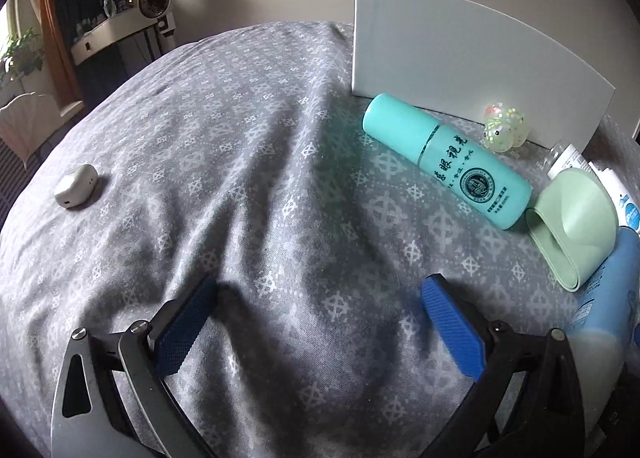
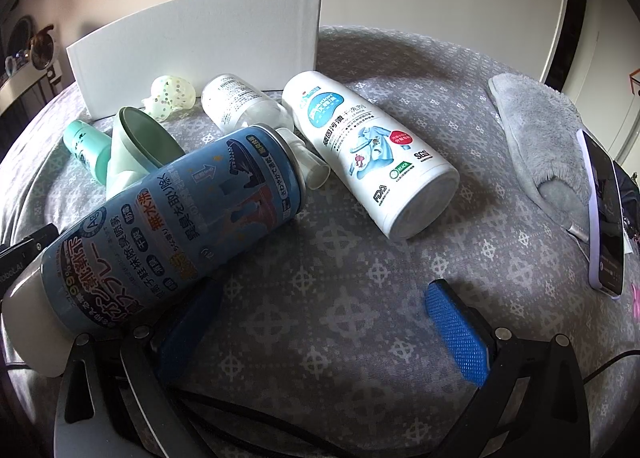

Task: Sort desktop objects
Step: 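Withdraw the open left tool from the box to above the pile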

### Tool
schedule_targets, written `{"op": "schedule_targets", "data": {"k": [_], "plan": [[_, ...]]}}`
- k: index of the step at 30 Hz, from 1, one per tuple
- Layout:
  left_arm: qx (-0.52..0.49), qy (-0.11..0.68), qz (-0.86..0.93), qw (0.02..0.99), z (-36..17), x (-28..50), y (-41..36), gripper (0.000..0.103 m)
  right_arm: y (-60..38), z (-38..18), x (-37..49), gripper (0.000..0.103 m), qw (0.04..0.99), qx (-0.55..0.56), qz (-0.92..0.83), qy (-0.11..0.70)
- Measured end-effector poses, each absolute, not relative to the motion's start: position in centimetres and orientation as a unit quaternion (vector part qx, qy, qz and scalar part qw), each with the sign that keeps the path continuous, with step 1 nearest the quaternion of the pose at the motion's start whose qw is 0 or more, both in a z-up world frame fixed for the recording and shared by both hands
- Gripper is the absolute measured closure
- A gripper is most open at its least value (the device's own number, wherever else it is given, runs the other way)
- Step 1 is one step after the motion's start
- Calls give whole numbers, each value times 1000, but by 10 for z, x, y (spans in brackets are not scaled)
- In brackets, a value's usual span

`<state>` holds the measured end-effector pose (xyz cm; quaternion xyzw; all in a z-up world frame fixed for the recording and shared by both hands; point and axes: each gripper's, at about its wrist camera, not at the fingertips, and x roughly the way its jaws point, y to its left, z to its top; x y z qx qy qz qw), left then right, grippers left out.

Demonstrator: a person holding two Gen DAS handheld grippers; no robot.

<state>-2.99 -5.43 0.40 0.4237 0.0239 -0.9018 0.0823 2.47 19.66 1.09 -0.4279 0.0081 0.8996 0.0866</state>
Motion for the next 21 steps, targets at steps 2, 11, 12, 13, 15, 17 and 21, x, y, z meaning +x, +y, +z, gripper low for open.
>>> {"op": "schedule_targets", "data": {"k": [2,11,12,13,15,17,21], "plan": [[424,24,-902,82,4,-30,-55,0,196,11,25,0,87,-428,900,8],[424,24,-902,82,4,-30,-55,0,196,11,25,0,87,-428,900,8],[424,24,-902,82,4,-30,-55,0,197,11,25,0,87,-428,900,8],[424,24,-902,82,4,-30,-55,0,196,11,25,0,87,-428,900,8],[424,24,-902,82,4,-30,-56,0,196,11,25,0,88,-427,900,6],[423,24,-902,82,4,-30,-55,0,193,12,29,0,88,-427,900,7],[423,24,-902,82,4,-30,-56,0,193,12,29,0,88,-426,900,5]]}}
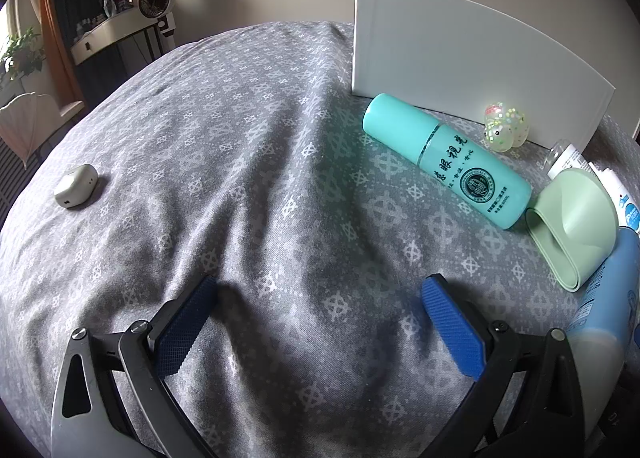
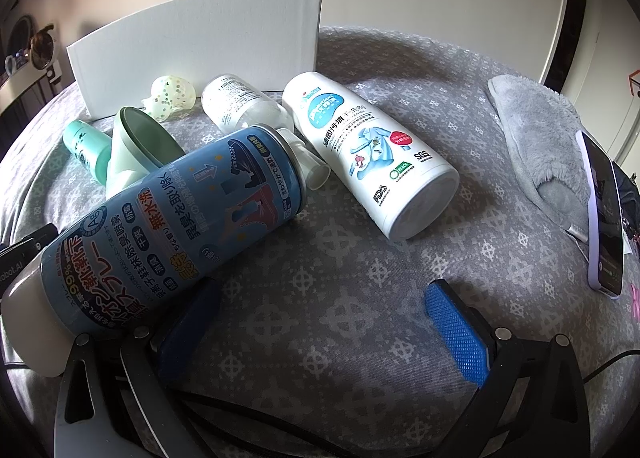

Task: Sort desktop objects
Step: 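Withdraw the open left tool from the box to above the pile, then move the right tool toward the blue spray can on the pile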

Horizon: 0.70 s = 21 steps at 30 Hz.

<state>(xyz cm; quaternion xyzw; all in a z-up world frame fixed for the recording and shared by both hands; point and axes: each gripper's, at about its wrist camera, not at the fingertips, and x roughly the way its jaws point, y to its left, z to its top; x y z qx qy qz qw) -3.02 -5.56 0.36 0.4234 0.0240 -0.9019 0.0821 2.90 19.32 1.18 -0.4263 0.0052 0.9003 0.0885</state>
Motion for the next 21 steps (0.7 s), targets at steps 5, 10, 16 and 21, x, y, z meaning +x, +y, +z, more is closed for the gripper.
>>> {"op": "schedule_targets", "data": {"k": [5,10,16,21], "plan": [[423,24,-902,82,4,-30,-56,0,193,12,28,0,92,-432,897,13],[424,24,-902,82,3,-31,-56,0,190,18,27,0,97,-467,879,21],[423,24,-902,82,4,-25,-57,0,190,63,59,0,147,-382,913,2],[423,24,-902,83,4,-26,-58,0,204,109,93,0,215,-287,933,11]]}}
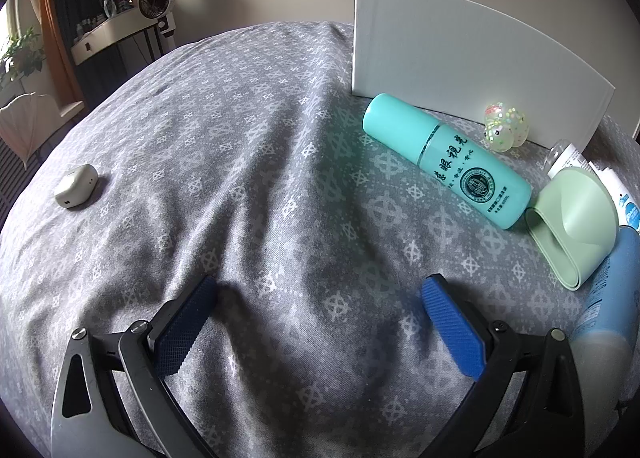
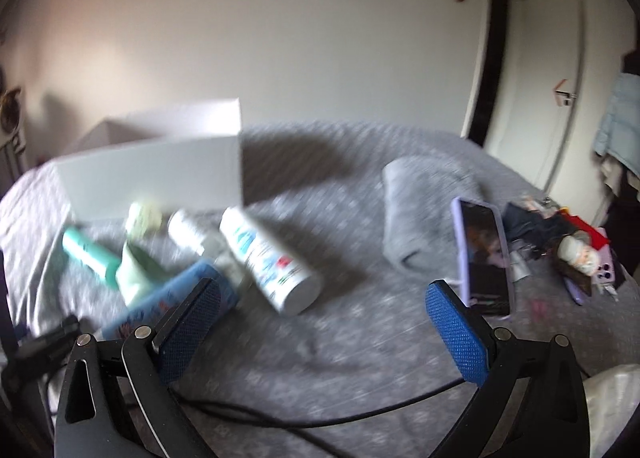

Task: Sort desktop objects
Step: 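Move the right tool toward the blue spray can on the pile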

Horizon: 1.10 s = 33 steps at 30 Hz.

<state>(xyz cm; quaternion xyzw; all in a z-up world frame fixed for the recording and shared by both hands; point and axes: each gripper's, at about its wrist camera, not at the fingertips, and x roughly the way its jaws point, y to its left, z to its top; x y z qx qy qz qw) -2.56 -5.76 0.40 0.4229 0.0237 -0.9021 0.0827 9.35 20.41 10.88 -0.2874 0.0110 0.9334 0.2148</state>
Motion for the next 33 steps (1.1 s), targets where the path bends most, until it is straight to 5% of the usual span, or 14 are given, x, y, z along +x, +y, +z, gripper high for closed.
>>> {"op": "schedule_targets", "data": {"k": [14,33], "plan": [[423,24,-902,83,4,-26,-58,0,222,134,29,0,116,-376,919,-24],[423,24,-902,83,4,-25,-57,0,224,84,53,0,27,-460,869,178]]}}
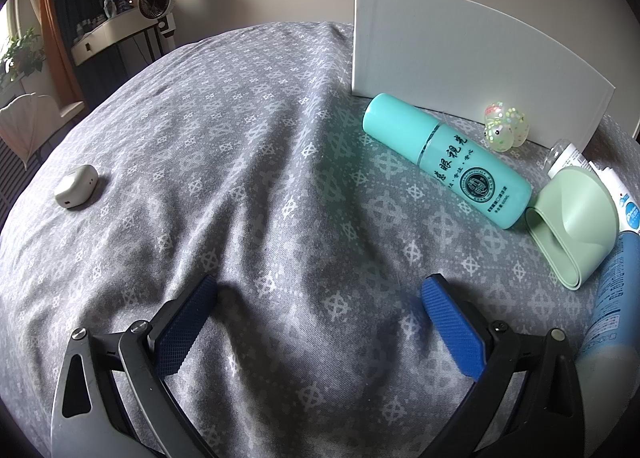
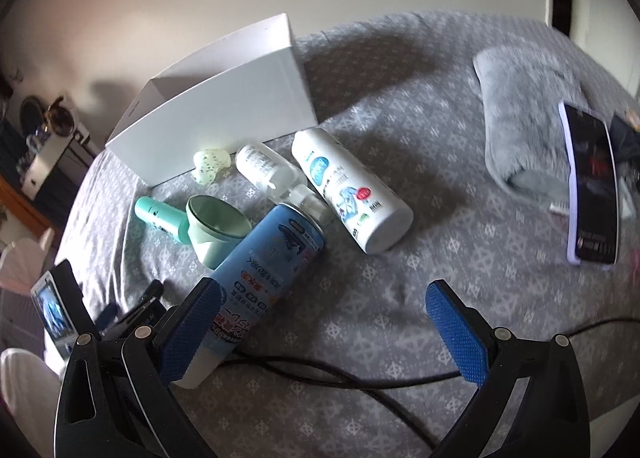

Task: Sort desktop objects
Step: 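Move the right tool toward the blue spray can on the pile, then grasp the blue spray can around its body with the right tool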

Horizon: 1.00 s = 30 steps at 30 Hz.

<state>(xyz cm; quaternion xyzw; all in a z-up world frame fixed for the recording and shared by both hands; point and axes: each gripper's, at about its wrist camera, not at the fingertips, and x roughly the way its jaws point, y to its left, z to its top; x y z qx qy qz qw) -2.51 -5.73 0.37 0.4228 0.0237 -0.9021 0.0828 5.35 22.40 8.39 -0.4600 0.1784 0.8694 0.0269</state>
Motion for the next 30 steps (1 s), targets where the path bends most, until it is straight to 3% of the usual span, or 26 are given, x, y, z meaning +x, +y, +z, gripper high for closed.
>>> {"op": "schedule_targets", "data": {"k": [7,16,18,20,26,30], "plan": [[423,23,-902,83,4,-25,-57,0,186,76,23,0,-19,-487,848,209],[423,23,-902,83,5,-25,-58,0,160,16,-23,3,-8,-554,802,225],[423,23,-902,84,5,-25,-58,0,157,19,-24,13,-8,-548,809,213],[422,24,-902,83,5,-22,-57,0,161,23,-20,32,-27,-537,810,235],[422,23,-902,84,5,-22,-58,0,191,25,2,49,-57,-507,799,319],[422,23,-902,83,5,-22,-58,0,211,36,17,52,-67,-473,803,357]]}}
